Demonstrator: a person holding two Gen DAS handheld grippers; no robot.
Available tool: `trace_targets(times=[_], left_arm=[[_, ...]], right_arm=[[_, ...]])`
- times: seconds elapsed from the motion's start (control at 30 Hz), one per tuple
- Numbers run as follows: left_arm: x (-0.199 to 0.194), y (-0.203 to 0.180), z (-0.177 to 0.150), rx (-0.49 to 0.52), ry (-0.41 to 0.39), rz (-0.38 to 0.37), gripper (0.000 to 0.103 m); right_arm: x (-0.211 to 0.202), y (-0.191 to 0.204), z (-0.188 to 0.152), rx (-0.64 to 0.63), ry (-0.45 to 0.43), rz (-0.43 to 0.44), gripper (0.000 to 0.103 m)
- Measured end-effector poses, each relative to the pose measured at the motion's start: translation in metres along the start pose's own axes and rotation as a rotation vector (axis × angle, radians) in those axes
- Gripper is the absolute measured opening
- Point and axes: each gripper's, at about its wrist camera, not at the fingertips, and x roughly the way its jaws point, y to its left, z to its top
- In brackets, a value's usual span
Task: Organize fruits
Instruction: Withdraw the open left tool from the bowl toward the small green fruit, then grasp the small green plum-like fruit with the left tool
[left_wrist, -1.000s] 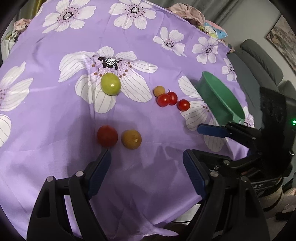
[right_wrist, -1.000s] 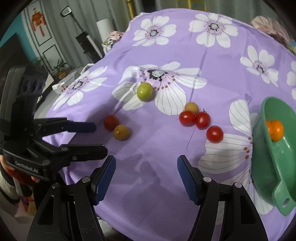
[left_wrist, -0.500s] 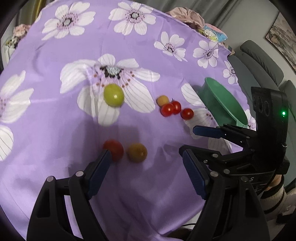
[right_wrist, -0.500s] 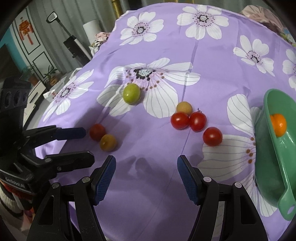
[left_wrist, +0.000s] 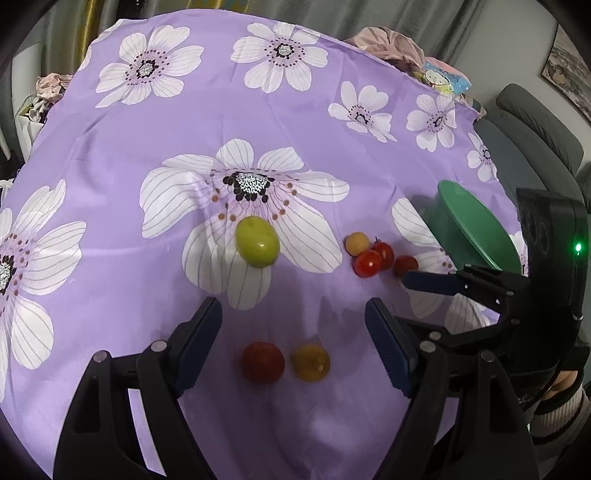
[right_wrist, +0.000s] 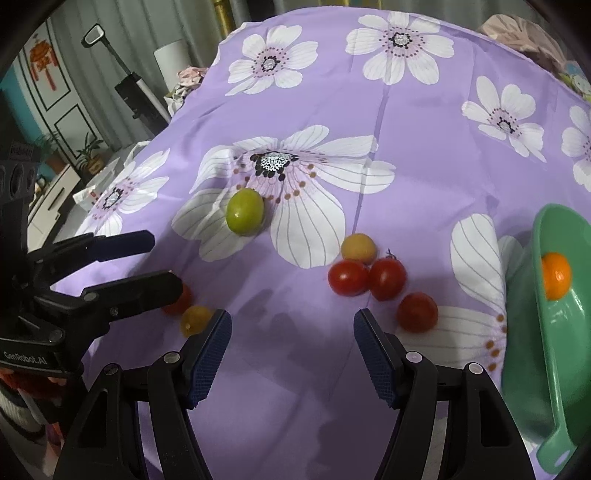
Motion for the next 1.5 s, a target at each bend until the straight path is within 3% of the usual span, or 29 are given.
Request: trace_targets(times=[0.43, 0.83, 1.1, 1.5], left_arm=[[0.018, 0.02, 0.015, -0.142, 0.056, -0.09, 0.08], [0.038, 0.029, 0.041, -0.169, 0.097, -0.105, 0.077], [0.054, 0.033, 0.053, -0.188, 0.137, -0.082, 0.067], [0.067, 0.037, 0.06, -0.185, 0.155, -0.053, 0.043]], right_arm=[[0.016, 0.0, 0.008, 0.007, 0.021, 0.046, 0.069], [0.034, 0.006, 0.034, -0.009, -0.004, 0.088, 0.069], [0.053, 0.007, 0.049, 0.029, 0.009, 0.147, 0.069], [0.066, 0.013, 0.06, 0.01, 0.005, 0.181, 0.069]])
